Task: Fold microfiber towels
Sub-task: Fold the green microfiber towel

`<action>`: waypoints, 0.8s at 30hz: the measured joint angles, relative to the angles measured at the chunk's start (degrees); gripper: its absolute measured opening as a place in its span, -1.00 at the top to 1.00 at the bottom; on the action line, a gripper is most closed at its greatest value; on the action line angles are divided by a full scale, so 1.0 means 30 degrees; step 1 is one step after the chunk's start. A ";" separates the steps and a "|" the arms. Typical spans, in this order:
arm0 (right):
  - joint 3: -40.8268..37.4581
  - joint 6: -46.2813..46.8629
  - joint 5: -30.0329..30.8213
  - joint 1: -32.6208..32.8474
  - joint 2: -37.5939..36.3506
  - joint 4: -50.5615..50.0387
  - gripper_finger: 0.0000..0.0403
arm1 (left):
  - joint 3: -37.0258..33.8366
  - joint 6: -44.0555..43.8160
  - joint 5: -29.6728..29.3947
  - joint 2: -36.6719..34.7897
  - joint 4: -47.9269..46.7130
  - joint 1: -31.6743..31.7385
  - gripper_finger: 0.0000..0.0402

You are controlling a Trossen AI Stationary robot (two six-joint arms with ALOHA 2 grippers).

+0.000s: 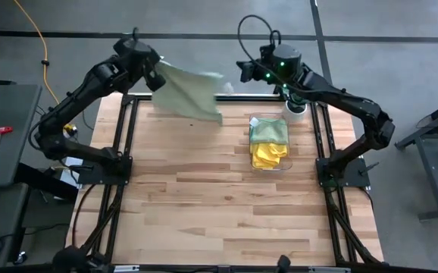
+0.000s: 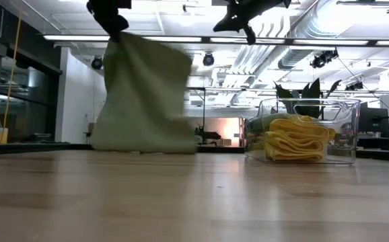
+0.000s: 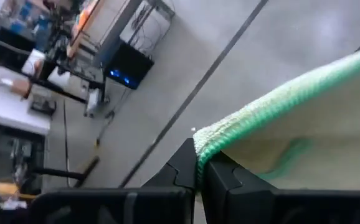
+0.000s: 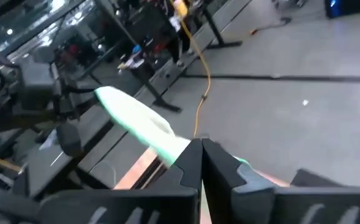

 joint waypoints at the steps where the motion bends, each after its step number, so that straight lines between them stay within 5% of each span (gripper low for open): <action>1: 0.0100 -0.0139 0.0053 -0.0069 -0.0005 -0.0038 0.99 | 0.0000 0.0420 0.0036 -0.0107 0.0110 0.0025 1.00; 6: 0.0804 -0.1128 -0.0417 -0.0037 -0.0005 -0.1203 0.99 | 0.0000 0.2721 0.2013 -0.0868 -0.0896 -0.0202 1.00; 13: 0.0818 -0.2013 -0.1029 0.1249 -0.0027 -0.3465 1.00 | 0.0000 -0.0355 0.6102 -0.1624 -0.4419 -0.1079 1.00; 24: 0.0818 -0.2149 -0.0967 0.2136 -0.0013 -0.4541 1.00 | -0.1358 -0.5673 1.0958 -0.1689 -0.5571 -0.7370 1.00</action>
